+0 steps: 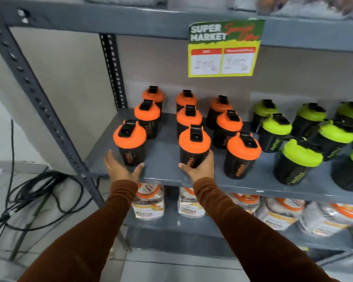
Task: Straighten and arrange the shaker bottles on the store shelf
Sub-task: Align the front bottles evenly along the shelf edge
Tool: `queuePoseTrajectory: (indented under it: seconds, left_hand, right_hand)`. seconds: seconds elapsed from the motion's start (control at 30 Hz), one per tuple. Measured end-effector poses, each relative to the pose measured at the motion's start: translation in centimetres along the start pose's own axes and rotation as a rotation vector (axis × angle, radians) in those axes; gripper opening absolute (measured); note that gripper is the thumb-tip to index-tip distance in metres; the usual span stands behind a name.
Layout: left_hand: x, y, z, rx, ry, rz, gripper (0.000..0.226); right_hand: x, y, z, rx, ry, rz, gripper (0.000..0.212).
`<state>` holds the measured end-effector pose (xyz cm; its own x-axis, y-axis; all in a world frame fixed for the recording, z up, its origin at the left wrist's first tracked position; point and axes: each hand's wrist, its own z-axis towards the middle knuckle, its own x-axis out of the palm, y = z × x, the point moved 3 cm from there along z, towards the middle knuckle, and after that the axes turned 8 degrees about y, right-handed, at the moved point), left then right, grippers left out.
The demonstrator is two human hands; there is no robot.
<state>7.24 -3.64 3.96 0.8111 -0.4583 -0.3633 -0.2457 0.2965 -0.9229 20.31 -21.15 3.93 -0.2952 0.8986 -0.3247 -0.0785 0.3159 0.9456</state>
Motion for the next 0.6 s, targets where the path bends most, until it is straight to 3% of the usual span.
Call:
queuePoseTrajectory:
  seconds: [0.2, 0.37, 0.6]
  left_hand:
    - [-0.4, 1.2, 2.8, -0.018, 0.247, 0.05, 0.08]
    - [-0.4, 1.2, 3.2, -0.036, 0.256, 0.068, 0.075]
    - [-0.2, 0.7, 3.1, -0.042, 0.193, 0.072, 0.074]
  right_hand:
    - [0.3, 0.0, 0.3, 0.087, -0.016, -0.071, 0.09]
    - [0.1, -0.1, -0.3, 0.096, -0.027, -0.106, 0.077]
    - [0.0, -0.1, -0.9, 0.109, -0.011, -0.107, 0.076]
